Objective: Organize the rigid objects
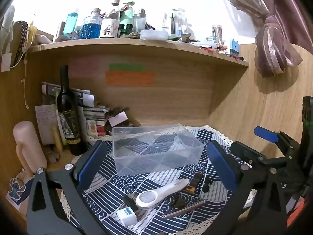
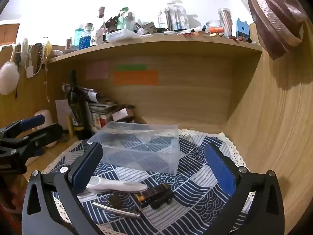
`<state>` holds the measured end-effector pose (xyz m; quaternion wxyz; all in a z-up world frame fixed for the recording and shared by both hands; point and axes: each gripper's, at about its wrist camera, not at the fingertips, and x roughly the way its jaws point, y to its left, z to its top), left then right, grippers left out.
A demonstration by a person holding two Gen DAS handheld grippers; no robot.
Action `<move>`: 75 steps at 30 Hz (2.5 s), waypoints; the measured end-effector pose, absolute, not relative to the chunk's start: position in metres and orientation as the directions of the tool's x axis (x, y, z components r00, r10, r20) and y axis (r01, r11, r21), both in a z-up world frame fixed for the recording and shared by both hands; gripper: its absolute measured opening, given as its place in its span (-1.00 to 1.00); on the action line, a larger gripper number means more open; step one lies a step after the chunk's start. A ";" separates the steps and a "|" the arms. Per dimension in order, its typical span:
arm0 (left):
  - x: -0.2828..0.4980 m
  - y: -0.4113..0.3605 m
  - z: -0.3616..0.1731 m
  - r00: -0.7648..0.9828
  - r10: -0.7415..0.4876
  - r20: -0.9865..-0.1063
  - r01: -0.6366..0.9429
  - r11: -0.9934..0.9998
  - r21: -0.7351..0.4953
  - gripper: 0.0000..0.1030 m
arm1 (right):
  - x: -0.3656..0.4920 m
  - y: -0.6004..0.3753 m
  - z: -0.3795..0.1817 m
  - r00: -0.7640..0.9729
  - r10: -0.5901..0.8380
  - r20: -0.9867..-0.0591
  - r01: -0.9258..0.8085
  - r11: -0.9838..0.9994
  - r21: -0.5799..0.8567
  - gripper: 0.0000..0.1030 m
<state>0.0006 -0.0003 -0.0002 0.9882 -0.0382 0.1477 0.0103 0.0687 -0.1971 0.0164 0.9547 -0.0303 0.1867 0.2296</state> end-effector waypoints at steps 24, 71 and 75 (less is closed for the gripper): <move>0.002 0.002 0.002 0.965 0.006 -0.262 -0.028 0.996 -0.081 1.00 | 0.073 -0.197 0.018 0.818 0.448 -0.360 -0.469 0.883 0.032 1.00; 0.004 -0.003 0.005 0.967 -0.018 -0.255 -0.002 0.997 -0.078 1.00 | 0.073 -0.198 0.022 0.818 0.459 -0.347 -0.473 0.880 0.050 1.00; 0.005 -0.005 0.004 0.967 -0.024 -0.255 0.004 0.997 -0.079 1.00 | 0.074 -0.196 0.020 0.817 0.454 -0.355 -0.470 0.882 0.046 1.00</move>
